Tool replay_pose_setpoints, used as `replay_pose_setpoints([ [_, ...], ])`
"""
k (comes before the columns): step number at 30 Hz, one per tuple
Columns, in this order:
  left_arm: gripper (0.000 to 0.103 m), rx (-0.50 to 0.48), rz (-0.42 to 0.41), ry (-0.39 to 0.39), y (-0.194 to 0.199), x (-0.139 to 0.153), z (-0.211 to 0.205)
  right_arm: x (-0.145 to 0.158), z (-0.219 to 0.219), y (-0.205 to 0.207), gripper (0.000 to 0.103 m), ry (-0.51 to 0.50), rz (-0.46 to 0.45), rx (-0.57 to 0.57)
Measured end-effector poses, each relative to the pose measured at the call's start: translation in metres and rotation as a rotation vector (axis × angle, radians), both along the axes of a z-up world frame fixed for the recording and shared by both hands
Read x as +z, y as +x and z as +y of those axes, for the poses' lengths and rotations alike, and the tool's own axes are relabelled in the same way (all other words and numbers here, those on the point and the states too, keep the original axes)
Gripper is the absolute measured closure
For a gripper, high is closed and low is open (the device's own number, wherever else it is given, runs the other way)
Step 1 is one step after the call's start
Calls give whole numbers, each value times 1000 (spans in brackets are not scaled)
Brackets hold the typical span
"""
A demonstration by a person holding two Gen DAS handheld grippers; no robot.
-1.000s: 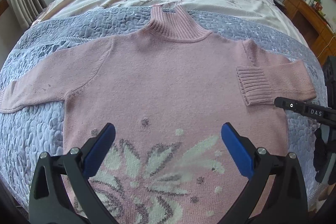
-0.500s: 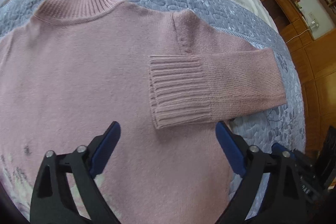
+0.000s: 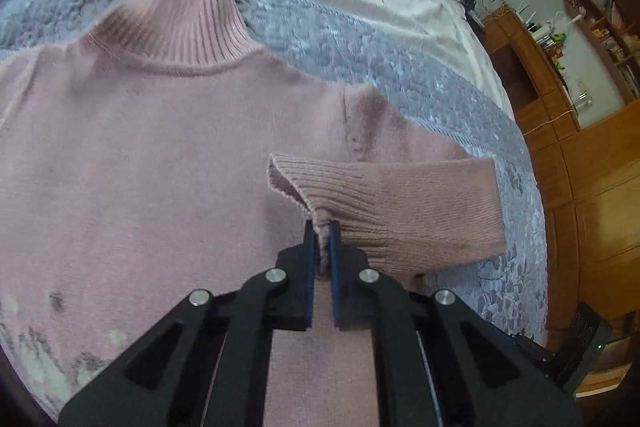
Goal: Fold small clothes
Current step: 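Lay the cuff on the sweater body and open the right tool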
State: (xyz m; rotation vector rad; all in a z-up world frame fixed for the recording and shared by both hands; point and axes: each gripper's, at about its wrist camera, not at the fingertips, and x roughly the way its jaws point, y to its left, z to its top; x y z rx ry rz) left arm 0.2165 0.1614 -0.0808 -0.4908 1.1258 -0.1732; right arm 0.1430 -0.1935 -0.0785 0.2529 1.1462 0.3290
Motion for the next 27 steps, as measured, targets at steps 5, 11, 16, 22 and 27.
replay_pose_setpoints([
  [5, 98, 88, -49, 106, -9, 23, 61, 6, -5, 15, 69, 43, 4, -34],
  [11, 98, 179, -38, 198, -13, 26, 135, 6, 4, 47, 63, 95, 28, -51],
  [16, 98, 250, -26, 269, -22, 29, 187, 1, 29, 80, 56, 136, 55, -28],
  [22, 98, 297, 14, 294, -22, 16, 226, -16, 67, 115, 56, 151, 107, 1],
  [27, 98, 290, 73, 329, -16, -13, 231, -33, 87, 120, 61, 11, 141, -9],
])
